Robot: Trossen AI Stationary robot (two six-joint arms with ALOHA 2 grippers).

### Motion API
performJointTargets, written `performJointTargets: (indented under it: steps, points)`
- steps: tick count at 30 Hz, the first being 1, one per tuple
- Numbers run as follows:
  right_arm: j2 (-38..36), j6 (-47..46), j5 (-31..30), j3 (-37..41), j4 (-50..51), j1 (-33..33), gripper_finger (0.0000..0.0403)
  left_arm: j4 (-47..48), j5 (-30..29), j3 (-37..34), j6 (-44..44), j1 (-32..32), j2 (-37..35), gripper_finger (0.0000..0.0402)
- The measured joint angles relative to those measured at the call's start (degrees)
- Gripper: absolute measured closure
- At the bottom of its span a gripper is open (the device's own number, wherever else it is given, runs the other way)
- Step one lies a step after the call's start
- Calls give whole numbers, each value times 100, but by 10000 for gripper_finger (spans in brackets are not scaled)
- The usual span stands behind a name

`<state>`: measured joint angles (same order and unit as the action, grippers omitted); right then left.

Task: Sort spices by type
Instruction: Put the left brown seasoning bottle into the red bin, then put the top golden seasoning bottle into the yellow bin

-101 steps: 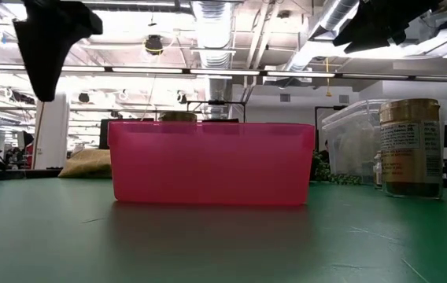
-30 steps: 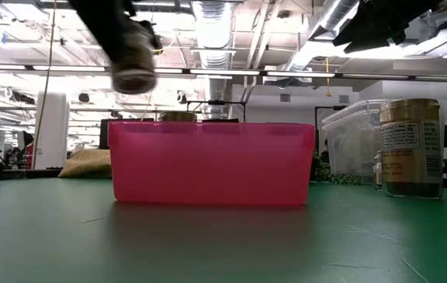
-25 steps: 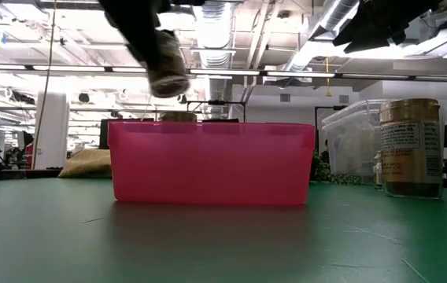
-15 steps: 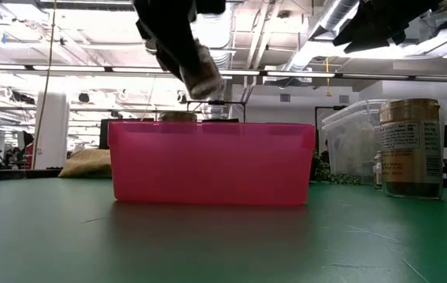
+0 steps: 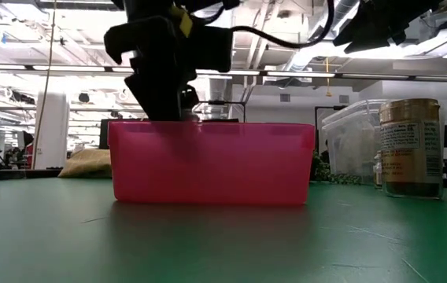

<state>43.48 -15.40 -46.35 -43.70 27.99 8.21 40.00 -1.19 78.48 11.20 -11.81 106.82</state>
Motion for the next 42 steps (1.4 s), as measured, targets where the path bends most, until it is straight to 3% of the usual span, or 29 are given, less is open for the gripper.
performJointTargets:
  steps: [5, 15, 25, 29, 35, 42]
  points:
    - [2, -4, 0, 0, 6, 0, 88, -12, -10, 0, 38, 2, 19, 208]
    - [1, -37, 0, 0, 17, 0, 88, 117, -78, 59, -211, 2, 13, 139]
    - [187, -85, -3, 0, -147, -95, 88, 1159, -1513, 896, -1190, -221, -221, 136]
    - [295, -117, -3, 0, -256, -136, 88, 930, -2019, 446, -1689, -390, -677, 136]
    - [476, -120, -3, 0, -605, -135, 88, 265, -2318, -586, -2056, -370, -1569, 136]
    - [926, -114, 0, 0, -1049, 54, 88, 109, -2976, -1929, -2212, -357, -3152, 136]
